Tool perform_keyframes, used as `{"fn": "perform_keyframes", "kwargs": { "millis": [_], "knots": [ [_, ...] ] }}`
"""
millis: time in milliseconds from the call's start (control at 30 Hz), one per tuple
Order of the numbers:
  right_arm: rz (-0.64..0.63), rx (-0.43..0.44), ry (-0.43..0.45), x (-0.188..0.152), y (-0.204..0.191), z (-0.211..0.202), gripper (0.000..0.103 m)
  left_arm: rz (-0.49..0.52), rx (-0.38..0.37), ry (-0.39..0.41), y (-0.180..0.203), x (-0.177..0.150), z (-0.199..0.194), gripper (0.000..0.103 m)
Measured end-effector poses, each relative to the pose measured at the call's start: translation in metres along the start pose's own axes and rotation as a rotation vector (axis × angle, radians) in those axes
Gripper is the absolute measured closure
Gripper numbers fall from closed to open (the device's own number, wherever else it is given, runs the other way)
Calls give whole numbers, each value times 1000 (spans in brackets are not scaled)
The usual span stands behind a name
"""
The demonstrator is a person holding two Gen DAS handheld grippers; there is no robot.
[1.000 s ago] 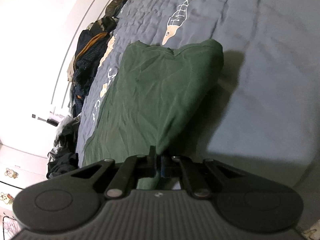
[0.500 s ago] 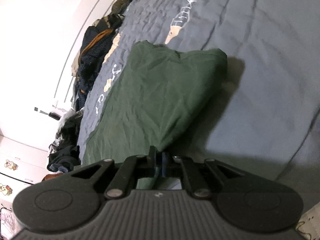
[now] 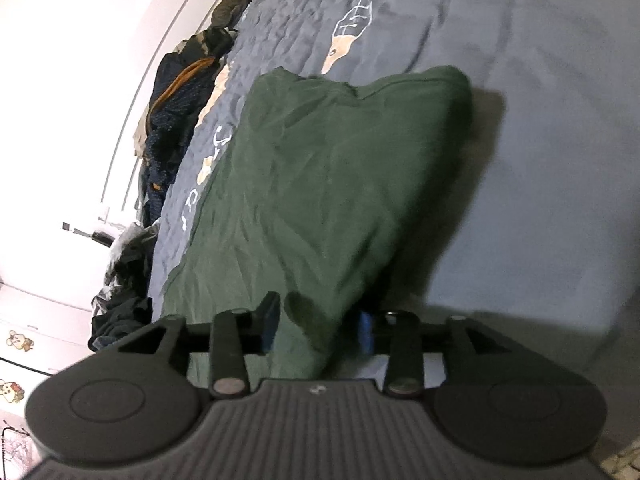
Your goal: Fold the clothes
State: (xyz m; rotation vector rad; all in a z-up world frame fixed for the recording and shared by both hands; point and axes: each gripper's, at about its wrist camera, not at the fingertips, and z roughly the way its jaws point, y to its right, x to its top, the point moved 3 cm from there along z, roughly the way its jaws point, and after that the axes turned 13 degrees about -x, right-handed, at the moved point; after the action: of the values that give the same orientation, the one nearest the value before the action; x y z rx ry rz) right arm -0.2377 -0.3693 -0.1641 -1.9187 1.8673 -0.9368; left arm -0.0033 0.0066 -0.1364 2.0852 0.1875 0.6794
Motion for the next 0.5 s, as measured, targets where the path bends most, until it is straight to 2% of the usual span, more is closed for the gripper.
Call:
{"fn": "perform_keyframes", "kwargs": {
  "millis": [233,500],
  "knots": [
    [44,32,-3,6,-4,14,56,5,-10,-8,3,1,16,71],
    [54,26,-4,10,-9,24,56,-22,-8,-10,2,2,28,70]
  ]
}}
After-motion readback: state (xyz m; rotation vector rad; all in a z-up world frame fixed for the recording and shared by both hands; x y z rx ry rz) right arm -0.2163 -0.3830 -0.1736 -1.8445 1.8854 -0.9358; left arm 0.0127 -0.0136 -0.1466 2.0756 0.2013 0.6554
